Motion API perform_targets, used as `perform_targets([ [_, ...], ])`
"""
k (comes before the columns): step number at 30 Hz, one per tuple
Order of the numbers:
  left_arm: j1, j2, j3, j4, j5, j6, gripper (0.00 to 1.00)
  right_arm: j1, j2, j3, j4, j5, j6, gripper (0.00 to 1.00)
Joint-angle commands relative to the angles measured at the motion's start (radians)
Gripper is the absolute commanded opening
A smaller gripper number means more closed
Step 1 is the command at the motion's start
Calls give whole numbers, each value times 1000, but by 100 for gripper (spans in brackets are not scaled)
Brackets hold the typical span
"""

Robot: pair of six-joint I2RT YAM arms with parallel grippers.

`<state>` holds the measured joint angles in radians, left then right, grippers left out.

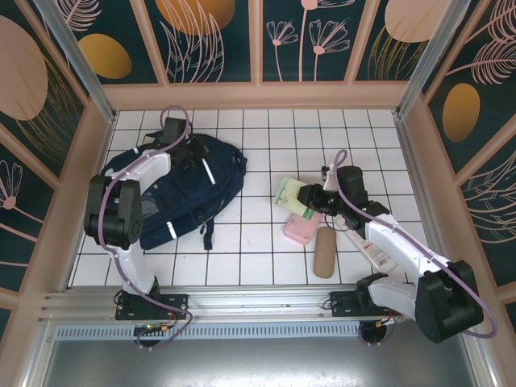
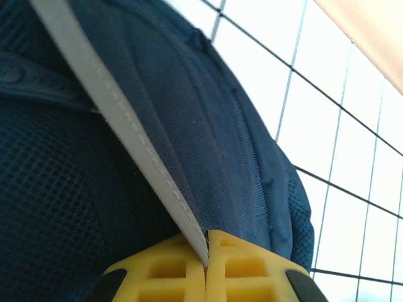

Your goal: Pack the student bag

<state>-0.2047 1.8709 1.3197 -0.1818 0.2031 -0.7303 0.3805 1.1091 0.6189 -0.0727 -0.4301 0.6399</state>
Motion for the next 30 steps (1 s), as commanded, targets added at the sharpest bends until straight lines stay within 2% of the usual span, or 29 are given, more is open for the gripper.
perform_targets([
  [1,-101,42,132,-50,89,97,0,-12,-47,-8,-40,116,-17,0],
  [7,-172,20,158,-83,173,117,0,-22,-66,-10,-112,210,-12,0],
  [13,-173,-150,106,-148,156,156,0,-25,-172,-13,-162,357,7,0],
  [15,-171,-218,107,-185,161,174,0,-24,-211,-8,-158,364,6,0],
  [17,-163,-265,111,-212,185,181,0,-24,-233,5,-135,306,-12,0],
  [20,-135,-329,112,-222,238,166,0,-24,-233,33,-92,151,-34,0],
  [23,-79,-392,100,-187,331,125,0,-23,-217,58,-55,29,-18,0],
  [30,-34,-460,147,-240,402,168,0,-23,-89,81,108,-216,73,0],
])
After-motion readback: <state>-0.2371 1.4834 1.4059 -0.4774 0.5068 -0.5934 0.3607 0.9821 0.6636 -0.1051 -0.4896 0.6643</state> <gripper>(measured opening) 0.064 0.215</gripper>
